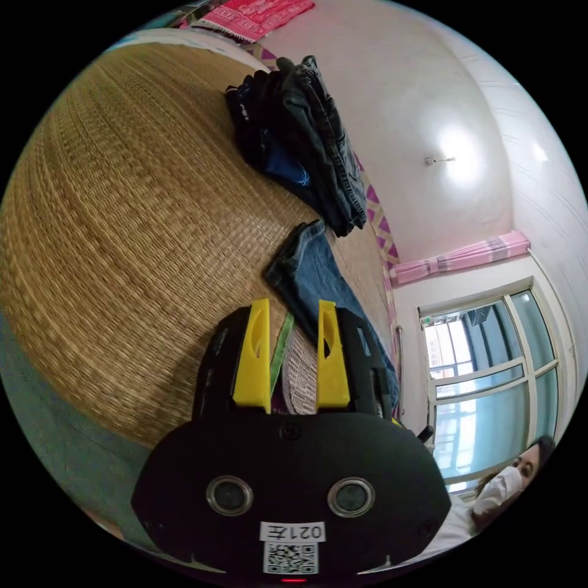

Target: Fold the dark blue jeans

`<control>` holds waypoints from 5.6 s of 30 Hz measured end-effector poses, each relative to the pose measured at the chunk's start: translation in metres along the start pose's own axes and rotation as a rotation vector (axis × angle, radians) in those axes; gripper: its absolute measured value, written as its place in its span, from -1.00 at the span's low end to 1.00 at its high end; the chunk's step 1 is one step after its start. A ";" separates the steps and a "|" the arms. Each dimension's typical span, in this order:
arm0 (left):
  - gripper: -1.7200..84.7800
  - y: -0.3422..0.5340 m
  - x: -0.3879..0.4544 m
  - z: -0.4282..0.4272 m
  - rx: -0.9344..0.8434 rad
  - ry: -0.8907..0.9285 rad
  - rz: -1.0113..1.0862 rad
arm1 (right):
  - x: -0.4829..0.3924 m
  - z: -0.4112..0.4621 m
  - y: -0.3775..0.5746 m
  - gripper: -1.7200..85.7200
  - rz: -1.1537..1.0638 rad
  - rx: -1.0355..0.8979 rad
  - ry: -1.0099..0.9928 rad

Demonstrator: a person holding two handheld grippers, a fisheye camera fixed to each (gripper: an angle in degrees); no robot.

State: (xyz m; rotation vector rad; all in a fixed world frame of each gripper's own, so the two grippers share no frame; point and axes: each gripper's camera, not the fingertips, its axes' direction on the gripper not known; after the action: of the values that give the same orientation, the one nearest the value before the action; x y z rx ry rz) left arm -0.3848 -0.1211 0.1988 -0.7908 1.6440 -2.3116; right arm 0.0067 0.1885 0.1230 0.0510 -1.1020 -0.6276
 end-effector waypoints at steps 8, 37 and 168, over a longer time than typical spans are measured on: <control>-0.75 0.019 0.007 0.052 0.029 0.056 -0.092 | 0.029 -0.030 0.041 -0.96 0.147 0.145 -0.102; -0.98 0.402 0.383 0.413 -0.326 -0.001 0.987 | 0.115 -0.103 0.206 -0.97 0.424 0.362 -0.129; -0.95 0.207 0.327 0.295 -0.088 -0.150 0.946 | 0.135 0.091 -0.357 -0.69 -0.083 0.149 -0.192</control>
State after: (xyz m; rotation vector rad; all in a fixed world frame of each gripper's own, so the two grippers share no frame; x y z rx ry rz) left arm -0.5329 -0.5839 0.1794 -0.1093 1.5674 -1.4816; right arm -0.1893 -0.1501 0.1540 0.1686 -1.3371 -0.6334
